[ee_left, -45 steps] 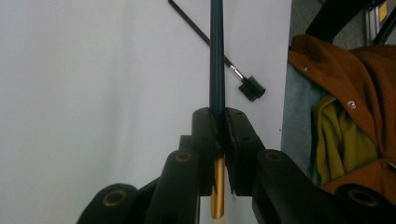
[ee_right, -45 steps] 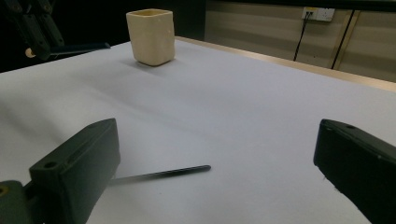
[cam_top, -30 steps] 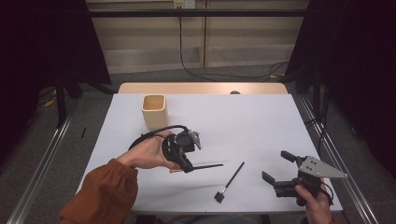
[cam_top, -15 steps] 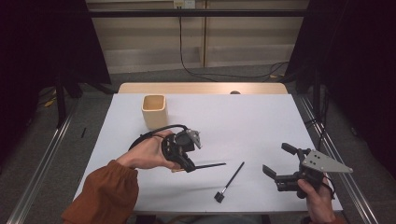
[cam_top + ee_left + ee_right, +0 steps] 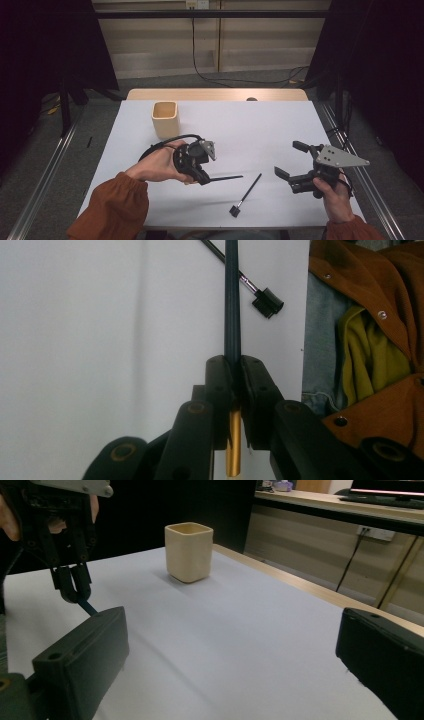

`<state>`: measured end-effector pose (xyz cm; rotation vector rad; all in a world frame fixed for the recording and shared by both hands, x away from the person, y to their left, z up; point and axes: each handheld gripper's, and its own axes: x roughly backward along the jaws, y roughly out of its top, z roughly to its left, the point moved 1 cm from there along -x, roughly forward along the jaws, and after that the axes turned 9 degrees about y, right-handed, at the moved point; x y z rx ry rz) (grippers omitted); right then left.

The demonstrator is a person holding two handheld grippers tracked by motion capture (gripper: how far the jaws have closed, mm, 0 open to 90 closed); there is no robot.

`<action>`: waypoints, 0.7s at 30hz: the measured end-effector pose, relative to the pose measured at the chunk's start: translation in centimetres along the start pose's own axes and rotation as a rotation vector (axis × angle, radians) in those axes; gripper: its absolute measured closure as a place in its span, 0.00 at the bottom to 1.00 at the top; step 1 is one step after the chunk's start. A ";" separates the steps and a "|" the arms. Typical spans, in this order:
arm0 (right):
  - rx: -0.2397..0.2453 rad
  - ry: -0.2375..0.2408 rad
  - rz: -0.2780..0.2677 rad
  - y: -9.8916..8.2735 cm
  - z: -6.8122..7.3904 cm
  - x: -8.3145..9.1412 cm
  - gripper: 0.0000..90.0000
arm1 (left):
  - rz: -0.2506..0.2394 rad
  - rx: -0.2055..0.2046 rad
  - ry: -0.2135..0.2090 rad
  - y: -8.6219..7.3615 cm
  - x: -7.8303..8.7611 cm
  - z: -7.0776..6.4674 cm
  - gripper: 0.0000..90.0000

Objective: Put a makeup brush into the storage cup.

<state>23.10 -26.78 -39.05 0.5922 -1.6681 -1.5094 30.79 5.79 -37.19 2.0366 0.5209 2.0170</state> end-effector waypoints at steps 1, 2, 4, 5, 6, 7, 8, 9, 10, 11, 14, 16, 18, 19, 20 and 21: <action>0.004 0.009 0.002 0.2 0.0 -0.2 0.00 | -0.005 0.002 0.009 0.0 0.0 0.0 0.93; 0.004 0.022 0.006 0.4 -0.1 -0.4 0.00 | 0.002 0.001 0.003 0.0 0.0 0.0 0.93; 0.010 0.027 0.020 0.6 -0.1 -0.9 0.00 | -0.001 0.004 0.007 0.0 -0.2 0.0 0.93; 0.013 0.036 0.032 0.7 -0.1 -1.2 0.00 | 0.002 0.004 0.002 0.0 -0.2 0.0 0.93; 0.013 0.045 0.041 0.8 -0.1 -1.5 0.00 | 0.004 0.005 0.004 0.1 -0.2 0.0 0.93; 0.014 0.061 0.048 0.8 0.0 -1.8 0.00 | 0.005 0.005 0.000 0.1 -0.3 0.0 0.93; 0.016 0.075 0.059 0.9 0.0 -2.1 0.00 | 0.004 0.005 -0.002 0.1 -0.3 0.1 0.93; 0.015 0.086 0.065 0.9 0.0 -2.3 0.00 | 0.000 0.007 0.001 0.1 -0.2 0.1 0.93; 0.020 0.093 0.071 1.0 0.0 -2.6 0.00 | -0.001 0.007 -0.003 0.1 -0.2 0.1 0.93; 0.018 0.107 0.079 1.0 0.0 -2.8 0.00 | -0.001 0.005 -0.002 0.0 -0.2 0.1 0.93; 0.023 0.137 0.101 1.1 0.0 -3.4 0.00 | 0.006 0.002 -0.003 0.1 -0.2 0.1 0.93; 0.020 0.157 0.116 1.3 0.0 -3.7 0.00 | 0.007 0.000 -0.007 0.1 -0.3 0.2 0.93; 0.018 0.175 0.135 1.4 -0.1 -4.1 0.00 | 0.000 0.007 -0.010 0.1 -0.3 0.1 0.93; 0.019 0.181 0.143 1.5 0.0 -4.4 0.00 | -0.003 0.000 -0.006 0.2 -0.3 0.1 0.93; 0.022 0.197 0.157 1.7 0.0 -4.6 0.00 | -0.004 -0.001 -0.004 0.2 -0.3 0.1 0.93; 0.021 0.218 0.172 1.8 0.1 -4.8 0.00 | -0.007 0.003 0.001 0.2 -0.3 0.1 0.93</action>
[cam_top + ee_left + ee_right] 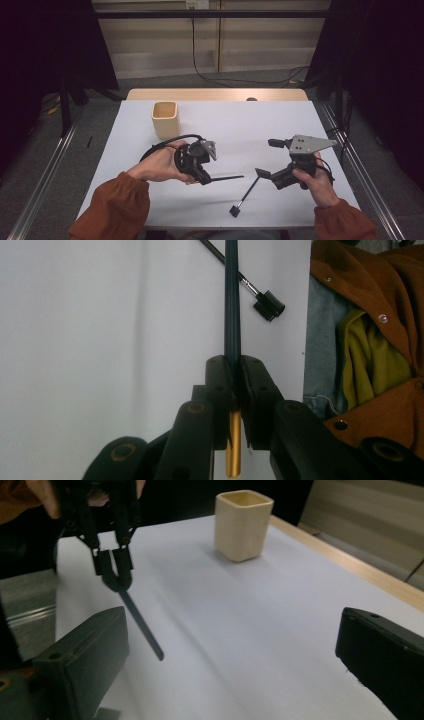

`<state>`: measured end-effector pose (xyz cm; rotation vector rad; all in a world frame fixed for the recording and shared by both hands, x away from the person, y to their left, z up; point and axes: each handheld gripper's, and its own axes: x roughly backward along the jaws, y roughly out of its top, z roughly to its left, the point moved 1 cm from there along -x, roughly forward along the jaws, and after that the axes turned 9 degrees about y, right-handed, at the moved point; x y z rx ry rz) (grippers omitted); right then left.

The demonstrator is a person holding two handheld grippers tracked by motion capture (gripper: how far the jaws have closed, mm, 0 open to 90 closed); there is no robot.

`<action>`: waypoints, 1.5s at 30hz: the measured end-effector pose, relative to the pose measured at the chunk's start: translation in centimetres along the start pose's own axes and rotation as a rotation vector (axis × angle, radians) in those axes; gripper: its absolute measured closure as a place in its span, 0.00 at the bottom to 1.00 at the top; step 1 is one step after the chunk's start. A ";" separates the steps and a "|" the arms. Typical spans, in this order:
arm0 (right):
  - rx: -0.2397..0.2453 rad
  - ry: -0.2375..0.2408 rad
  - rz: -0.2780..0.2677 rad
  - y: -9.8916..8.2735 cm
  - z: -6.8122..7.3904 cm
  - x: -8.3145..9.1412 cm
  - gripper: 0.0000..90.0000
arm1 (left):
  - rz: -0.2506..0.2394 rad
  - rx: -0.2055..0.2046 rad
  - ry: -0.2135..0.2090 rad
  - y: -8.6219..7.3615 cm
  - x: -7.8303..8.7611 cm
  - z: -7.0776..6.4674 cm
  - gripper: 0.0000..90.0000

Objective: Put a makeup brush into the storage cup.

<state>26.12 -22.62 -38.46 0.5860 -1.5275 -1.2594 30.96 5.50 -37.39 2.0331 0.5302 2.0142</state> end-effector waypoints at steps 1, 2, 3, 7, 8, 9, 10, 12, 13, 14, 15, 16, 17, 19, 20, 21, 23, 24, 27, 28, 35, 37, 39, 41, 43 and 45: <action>-0.002 0.023 0.011 0.2 0.0 -0.3 0.00 | 0.001 0.006 0.000 0.0 0.0 0.1 0.93; -0.007 0.049 0.025 0.4 -0.1 -0.5 0.00 | 0.004 0.009 -0.004 0.0 0.0 0.1 0.93; -0.012 0.071 0.038 0.5 -0.1 -0.8 0.00 | 0.004 0.010 -0.001 0.0 0.0 0.1 0.93; -0.004 0.112 0.070 1.0 -0.1 -1.8 0.00 | 0.005 0.013 -0.007 0.0 0.0 0.1 0.93; 0.002 0.114 0.077 1.1 -0.1 -2.0 0.00 | 0.003 0.006 0.000 0.0 0.0 0.1 0.93; 0.005 0.119 0.085 1.2 -0.1 -2.2 0.00 | -0.001 0.003 0.003 0.0 0.0 0.1 0.93; 0.011 0.126 0.096 1.3 -0.1 -2.4 0.00 | 0.003 0.003 -0.005 0.0 0.0 -0.1 0.93; 0.020 0.133 0.123 1.5 -0.1 -2.8 0.00 | -0.005 0.018 -0.005 0.1 -0.1 -0.3 0.93; 0.031 0.135 0.139 1.6 0.0 -3.0 0.00 | 0.010 0.000 -0.008 0.1 -0.1 -0.3 0.93; 0.039 0.136 0.155 1.7 0.0 -3.2 0.01 | 0.014 -0.009 -0.001 0.2 -0.1 -0.3 0.93; 0.044 0.139 0.170 1.8 0.1 -3.4 0.01 | 0.017 -0.013 -0.003 0.3 -0.2 -0.5 0.93; 0.048 0.150 0.181 1.9 0.1 -3.6 0.01 | 0.016 -0.012 -0.006 0.3 -0.2 -0.6 0.93; 0.052 0.160 0.190 1.9 0.2 -3.7 0.01 | 0.017 -0.010 -0.007 0.4 -0.2 -0.7 0.93; 0.062 0.170 0.218 2.0 0.2 -4.0 0.02 | 0.017 -0.015 -0.007 0.4 -0.3 -0.7 0.93; 0.069 0.177 0.238 2.0 0.2 -4.1 0.02 | 0.018 -0.011 -0.011 0.4 -0.3 -0.7 0.93; 0.075 0.183 0.255 2.1 0.2 -4.3 0.03 | 0.019 -0.011 -0.009 0.4 -0.3 -0.7 0.93; 0.085 0.199 0.286 2.2 0.2 -4.5 0.04 | 0.023 -0.011 -0.012 0.4 -0.2 -0.6 0.93; 0.091 0.207 0.305 2.2 0.2 -4.6 0.05 | 0.022 -0.010 -0.010 0.4 -0.2 -0.5 0.93; 0.105 0.229 0.358 2.6 0.1 -4.9 0.09 | 0.022 -0.012 -0.004 0.4 -0.3 -0.4 0.93; 0.103 0.237 0.371 2.7 0.0 -5.0 0.09 | 0.021 -0.012 -0.007 0.4 -0.3 -0.5 0.93; 0.112 0.286 0.487 3.4 -0.3 -6.0 0.08 | 0.023 -0.005 -0.008 0.4 -0.5 -0.4 0.93; 0.115 0.296 0.526 3.4 -0.4 -6.4 0.07 | 0.035 -0.010 -0.011 0.4 -0.5 -0.3 0.93; 0.122 0.307 0.562 3.4 -0.4 -6.8 0.07 | 0.041 -0.015 -0.014 0.3 -0.5 -0.2 0.93; 0.123 0.309 0.587 3.5 -0.5 -7.1 0.07 | 0.035 -0.011 -0.011 0.3 -0.5 -0.2 0.93; 0.127 0.322 0.614 3.5 -0.5 -7.3 0.08 | 0.035 -0.009 -0.006 0.3 -0.4 -0.1 0.93; 0.131 0.342 0.646 3.5 -0.5 -7.5 0.11 | 0.039 -0.008 -0.006 0.3 -0.5 0.0 0.93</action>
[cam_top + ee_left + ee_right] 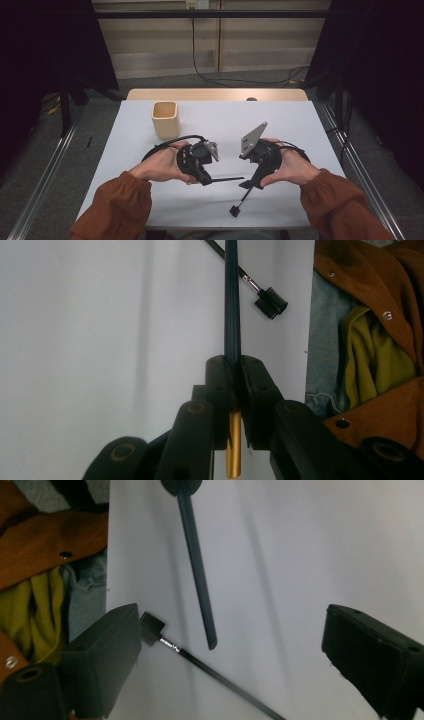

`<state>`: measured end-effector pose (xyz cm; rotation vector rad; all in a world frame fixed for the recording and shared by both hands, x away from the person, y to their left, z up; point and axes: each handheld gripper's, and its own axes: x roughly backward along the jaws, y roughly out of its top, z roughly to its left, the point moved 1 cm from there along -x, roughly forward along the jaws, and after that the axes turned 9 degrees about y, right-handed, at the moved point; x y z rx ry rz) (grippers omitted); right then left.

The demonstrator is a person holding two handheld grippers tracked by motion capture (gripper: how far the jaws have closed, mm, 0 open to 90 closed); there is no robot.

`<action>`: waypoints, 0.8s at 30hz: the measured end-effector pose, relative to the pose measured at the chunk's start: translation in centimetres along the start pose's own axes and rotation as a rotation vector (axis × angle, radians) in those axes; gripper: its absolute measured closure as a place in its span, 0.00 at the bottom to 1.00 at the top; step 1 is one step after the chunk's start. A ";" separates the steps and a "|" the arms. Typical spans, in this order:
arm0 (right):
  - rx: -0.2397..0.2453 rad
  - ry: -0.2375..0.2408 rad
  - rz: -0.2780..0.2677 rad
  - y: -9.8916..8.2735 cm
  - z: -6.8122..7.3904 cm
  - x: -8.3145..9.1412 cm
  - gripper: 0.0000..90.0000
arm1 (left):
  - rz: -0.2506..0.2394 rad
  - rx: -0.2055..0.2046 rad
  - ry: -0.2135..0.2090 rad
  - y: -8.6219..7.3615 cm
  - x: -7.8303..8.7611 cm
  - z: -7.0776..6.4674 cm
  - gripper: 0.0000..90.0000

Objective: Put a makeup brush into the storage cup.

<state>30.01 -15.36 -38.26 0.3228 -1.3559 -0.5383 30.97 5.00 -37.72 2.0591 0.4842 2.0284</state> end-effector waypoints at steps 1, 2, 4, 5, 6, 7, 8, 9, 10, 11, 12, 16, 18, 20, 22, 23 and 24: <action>-0.006 0.012 0.018 0.1 0.0 -0.1 0.12 | 0.002 -0.001 -0.001 0.0 -0.1 0.0 0.93; 0.000 0.015 0.034 0.2 0.0 -0.1 0.14 | 0.002 0.002 -0.001 0.0 -0.1 0.0 0.93; -0.003 0.026 0.066 0.4 0.0 -0.1 0.16 | 0.005 0.003 -0.002 0.1 -0.2 0.1 0.93; -0.006 0.031 0.080 0.5 -0.1 -0.1 0.19 | -0.001 0.008 -0.003 0.1 -0.2 0.1 0.93; -0.001 0.037 0.091 0.6 -0.1 -0.1 0.22 | -0.008 0.021 -0.001 0.1 -0.2 0.0 0.93; -0.003 0.053 0.098 0.7 -0.2 -0.1 0.25 | -0.003 0.013 -0.002 0.1 -0.2 0.1 0.93; -0.003 0.060 0.110 0.8 -0.2 -0.2 0.27 | -0.007 0.015 0.000 0.0 -0.2 0.1 0.93; -0.001 0.071 0.126 0.9 -0.2 -0.3 0.31 | -0.006 0.016 0.001 0.0 -0.2 0.1 0.93; 0.005 0.077 0.142 1.0 -0.2 -0.5 0.35 | -0.001 0.011 0.001 0.0 -0.2 0.2 0.93; 0.009 0.088 0.156 1.0 -0.3 -0.7 0.37 | -0.009 0.025 0.001 0.0 -0.2 0.1 0.93; 0.011 0.099 0.168 1.1 -0.3 -0.9 0.41 | -0.009 0.022 0.001 0.0 -0.2 0.1 0.93; 0.025 0.115 0.192 1.2 -0.4 -1.6 0.52 | -0.009 0.018 -0.001 0.0 -0.3 0.0 0.93; 0.038 0.115 0.198 1.3 -0.6 -1.8 0.60 | -0.011 0.019 -0.003 0.1 -0.5 0.0 0.93; 0.038 0.130 0.197 1.4 -0.6 -1.9 0.66 | -0.006 0.016 -0.008 0.1 -0.5 0.1 0.93; 0.048 0.115 0.188 1.6 -0.6 -2.0 0.71 | -0.004 0.014 -0.011 0.1 -0.5 0.1 0.93; 0.054 0.116 0.190 1.6 -0.6 -2.0 0.73 | -0.002 0.011 -0.013 0.1 -0.5 0.1 0.93; 0.055 0.111 0.183 1.7 -0.6 -2.0 0.75 | 0.009 -0.002 -0.013 0.1 -0.5 0.2 0.93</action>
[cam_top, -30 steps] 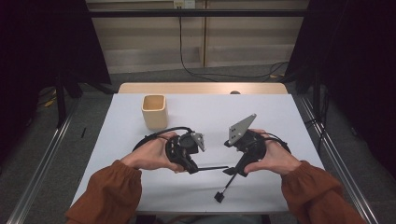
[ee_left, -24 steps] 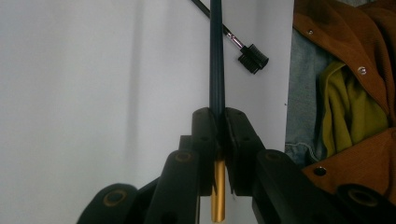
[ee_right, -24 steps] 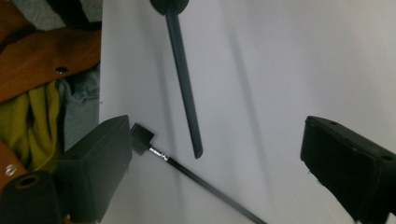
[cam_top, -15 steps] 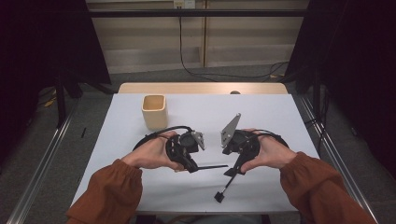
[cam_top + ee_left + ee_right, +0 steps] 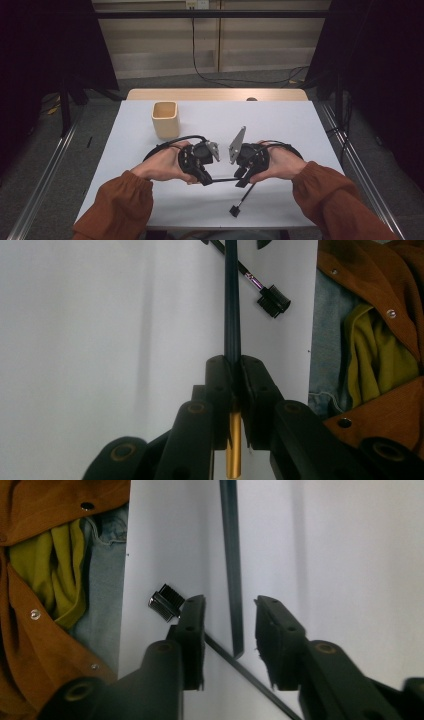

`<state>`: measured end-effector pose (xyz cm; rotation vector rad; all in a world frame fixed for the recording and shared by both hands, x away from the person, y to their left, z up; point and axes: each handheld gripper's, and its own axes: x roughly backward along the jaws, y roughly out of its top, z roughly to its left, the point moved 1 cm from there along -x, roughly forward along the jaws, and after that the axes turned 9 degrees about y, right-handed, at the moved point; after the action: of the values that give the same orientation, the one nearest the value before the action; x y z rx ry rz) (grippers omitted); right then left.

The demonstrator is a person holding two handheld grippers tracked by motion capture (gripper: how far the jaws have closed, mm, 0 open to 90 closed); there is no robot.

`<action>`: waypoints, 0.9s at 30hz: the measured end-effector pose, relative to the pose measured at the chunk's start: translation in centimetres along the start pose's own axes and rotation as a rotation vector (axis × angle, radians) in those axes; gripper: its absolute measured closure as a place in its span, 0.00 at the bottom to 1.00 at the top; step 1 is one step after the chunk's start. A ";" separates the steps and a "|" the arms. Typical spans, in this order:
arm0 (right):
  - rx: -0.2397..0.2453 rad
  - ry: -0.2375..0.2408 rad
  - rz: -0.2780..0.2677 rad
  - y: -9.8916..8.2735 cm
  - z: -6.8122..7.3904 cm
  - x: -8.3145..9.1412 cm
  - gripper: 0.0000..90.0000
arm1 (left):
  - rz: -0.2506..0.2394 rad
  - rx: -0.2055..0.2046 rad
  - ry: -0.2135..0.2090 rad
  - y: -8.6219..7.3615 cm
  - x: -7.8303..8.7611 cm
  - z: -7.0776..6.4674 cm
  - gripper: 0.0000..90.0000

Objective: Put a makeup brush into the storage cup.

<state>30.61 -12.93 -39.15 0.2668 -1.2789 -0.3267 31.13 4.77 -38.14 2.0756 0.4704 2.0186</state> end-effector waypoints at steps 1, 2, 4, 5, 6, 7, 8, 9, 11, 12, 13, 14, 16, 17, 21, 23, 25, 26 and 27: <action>-0.001 -0.002 -0.004 0.0 0.0 0.0 0.77 | -0.009 0.016 0.001 0.0 0.0 -0.1 0.93; 0.007 -0.001 -0.007 0.1 0.0 0.0 0.79 | -0.012 0.019 0.004 0.0 0.0 -0.1 0.93; -0.006 0.014 0.006 0.2 0.1 -0.2 0.82 | -0.015 0.020 -0.002 0.0 0.0 0.0 0.93; -0.001 0.018 0.012 0.2 0.0 -0.3 0.83 | -0.016 0.018 0.000 0.0 0.0 0.0 0.93; 0.000 0.018 0.010 0.2 0.0 -0.4 0.84 | -0.017 0.015 -0.005 0.0 0.0 0.0 0.93; 0.002 0.009 0.008 0.2 0.0 -0.5 0.85 | -0.020 0.015 -0.006 -0.1 0.0 -0.1 0.93; -0.004 0.017 0.014 0.2 0.0 -0.5 0.86 | -0.015 0.014 -0.003 -0.1 0.0 0.0 0.93; -0.003 0.021 0.013 0.3 0.0 -0.5 0.87 | -0.014 0.014 -0.008 -0.1 0.0 0.0 0.93; 0.004 0.022 0.011 0.3 0.0 -0.6 0.91 | -0.019 0.014 -0.014 -0.1 -0.1 0.0 0.93; -0.001 0.027 0.019 0.3 0.0 -0.7 0.93 | -0.020 0.011 -0.020 -0.1 -0.1 0.0 0.93; 0.012 0.033 0.016 0.2 0.0 -0.8 0.94 | -0.019 0.007 -0.017 -0.1 -0.1 -0.1 0.93; 0.010 0.031 0.020 0.2 0.0 -0.9 0.95 | -0.015 0.001 -0.018 -0.1 -0.2 -0.1 0.93; 0.016 0.030 0.018 0.1 0.0 -1.0 0.95 | -0.019 0.010 -0.020 -0.2 -0.2 -0.1 0.93; 0.018 0.025 0.016 0.1 0.0 -1.1 0.95 | -0.017 0.010 -0.019 -0.2 -0.3 0.0 0.93; 0.018 0.029 0.016 0.0 0.1 -1.1 0.95 | -0.023 -0.002 -0.018 -0.2 -0.3 0.0 0.93; 0.018 0.028 0.018 0.0 0.0 -1.1 0.95 | -0.025 -0.013 -0.025 -0.2 -0.3 0.0 0.93; 0.019 0.033 0.013 -0.1 0.0 -1.1 0.95 | -0.035 0.001 -0.026 -0.2 -0.4 0.0 0.93; 0.013 0.035 0.012 -0.1 0.0 -1.0 0.96 | -0.039 0.008 -0.030 -0.3 -0.5 0.0 0.93; 0.007 0.037 0.010 -0.2 0.0 -1.0 0.96 | -0.037 0.008 -0.032 -0.3 -0.5 0.1 0.93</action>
<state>30.33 -12.69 -40.13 0.2713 -1.2444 -0.3078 31.17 4.86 -38.67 2.0846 0.5077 1.9629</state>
